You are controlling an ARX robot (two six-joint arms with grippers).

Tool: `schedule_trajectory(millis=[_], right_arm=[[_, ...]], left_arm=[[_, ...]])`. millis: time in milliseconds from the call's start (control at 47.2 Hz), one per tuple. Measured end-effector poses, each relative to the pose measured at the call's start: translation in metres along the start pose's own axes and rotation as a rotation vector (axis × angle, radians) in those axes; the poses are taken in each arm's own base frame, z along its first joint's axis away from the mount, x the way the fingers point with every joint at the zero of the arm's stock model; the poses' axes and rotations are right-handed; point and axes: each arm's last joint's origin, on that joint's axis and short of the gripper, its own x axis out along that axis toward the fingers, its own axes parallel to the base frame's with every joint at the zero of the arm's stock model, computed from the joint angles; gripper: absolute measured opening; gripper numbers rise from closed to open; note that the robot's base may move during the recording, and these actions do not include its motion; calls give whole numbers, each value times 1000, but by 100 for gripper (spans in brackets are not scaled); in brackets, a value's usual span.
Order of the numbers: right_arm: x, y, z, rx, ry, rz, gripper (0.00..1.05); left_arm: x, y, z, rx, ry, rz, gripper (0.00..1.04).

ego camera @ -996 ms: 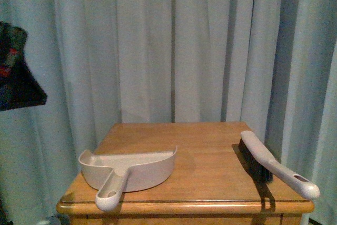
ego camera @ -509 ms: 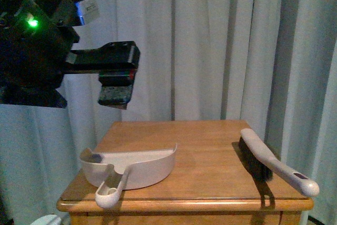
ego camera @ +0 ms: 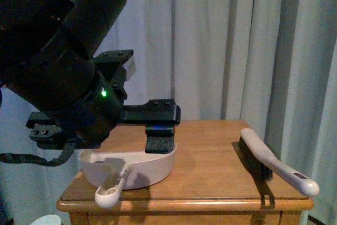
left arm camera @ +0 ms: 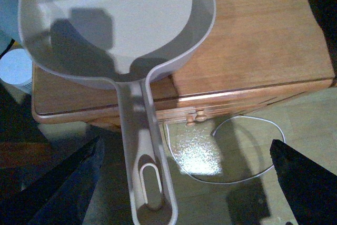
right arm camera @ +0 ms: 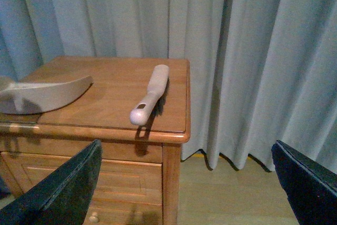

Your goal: Clean up trash

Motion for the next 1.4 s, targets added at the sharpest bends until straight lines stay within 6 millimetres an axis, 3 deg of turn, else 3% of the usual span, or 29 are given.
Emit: schedule_trajectory(millis=[551,1399], right_arm=[[0,0,0,0,0,0,97],[0,0,0,0,0,0,97]], left_arm=[[35,10,-20,-23,53,30,97],[68,19,-40,9,79,57,97]])
